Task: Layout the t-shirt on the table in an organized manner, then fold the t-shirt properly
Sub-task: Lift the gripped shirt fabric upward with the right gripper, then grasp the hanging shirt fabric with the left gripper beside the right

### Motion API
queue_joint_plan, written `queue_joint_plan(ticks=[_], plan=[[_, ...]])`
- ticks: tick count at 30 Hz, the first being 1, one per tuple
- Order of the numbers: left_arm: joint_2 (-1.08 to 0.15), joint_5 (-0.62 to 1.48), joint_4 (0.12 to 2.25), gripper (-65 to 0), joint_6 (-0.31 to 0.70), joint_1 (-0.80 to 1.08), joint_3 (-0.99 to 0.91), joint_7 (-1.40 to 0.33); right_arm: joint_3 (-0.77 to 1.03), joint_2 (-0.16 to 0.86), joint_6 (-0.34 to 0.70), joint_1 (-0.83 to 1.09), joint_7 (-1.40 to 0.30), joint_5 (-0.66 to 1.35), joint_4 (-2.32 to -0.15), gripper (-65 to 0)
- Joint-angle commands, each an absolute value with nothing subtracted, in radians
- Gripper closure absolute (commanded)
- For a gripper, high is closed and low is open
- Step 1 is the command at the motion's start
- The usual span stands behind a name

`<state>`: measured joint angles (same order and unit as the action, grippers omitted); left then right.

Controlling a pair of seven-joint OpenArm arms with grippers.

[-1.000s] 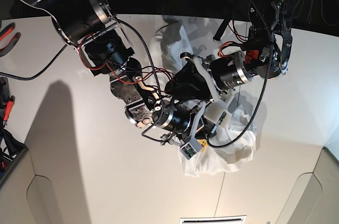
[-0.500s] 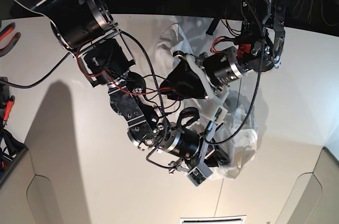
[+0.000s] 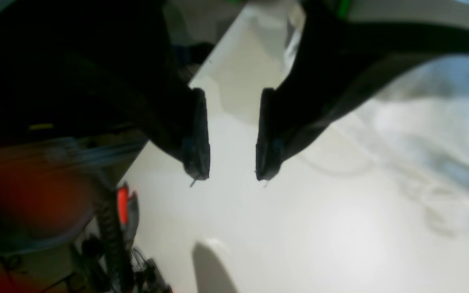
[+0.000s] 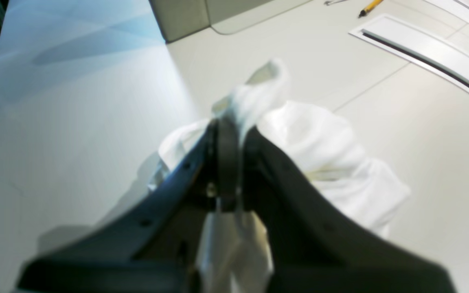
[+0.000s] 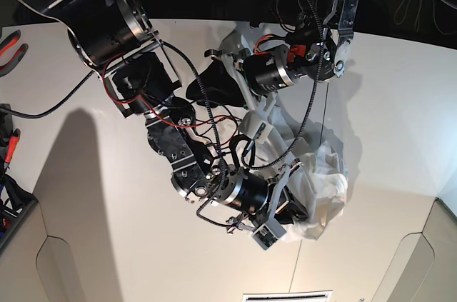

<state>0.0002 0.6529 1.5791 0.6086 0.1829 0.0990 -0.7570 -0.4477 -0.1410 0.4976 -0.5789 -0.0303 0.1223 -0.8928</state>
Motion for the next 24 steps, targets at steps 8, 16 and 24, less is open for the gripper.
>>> queue_joint_plan(ticks=[8, 16, 24], plan=[[0.002, 0.54, 1.57, -22.7, 0.618, 0.192, 0.097, -0.667, -0.445, -0.152, 0.493, -0.609, 0.0, 0.126, -0.914, 0.0], [0.002, 0.542, 1.57, -22.7, 0.661, 0.255, 0.097, -0.608, -0.444, -0.152, 0.445, -0.609, -0.001, 0.109, -0.914, 0.0], [0.002, 0.476, 1.569, -22.7, 0.663, 0.263, 0.096, -0.587, -0.444, -0.152, 0.444, -0.609, -0.001, 0.108, -0.914, 0.0]])
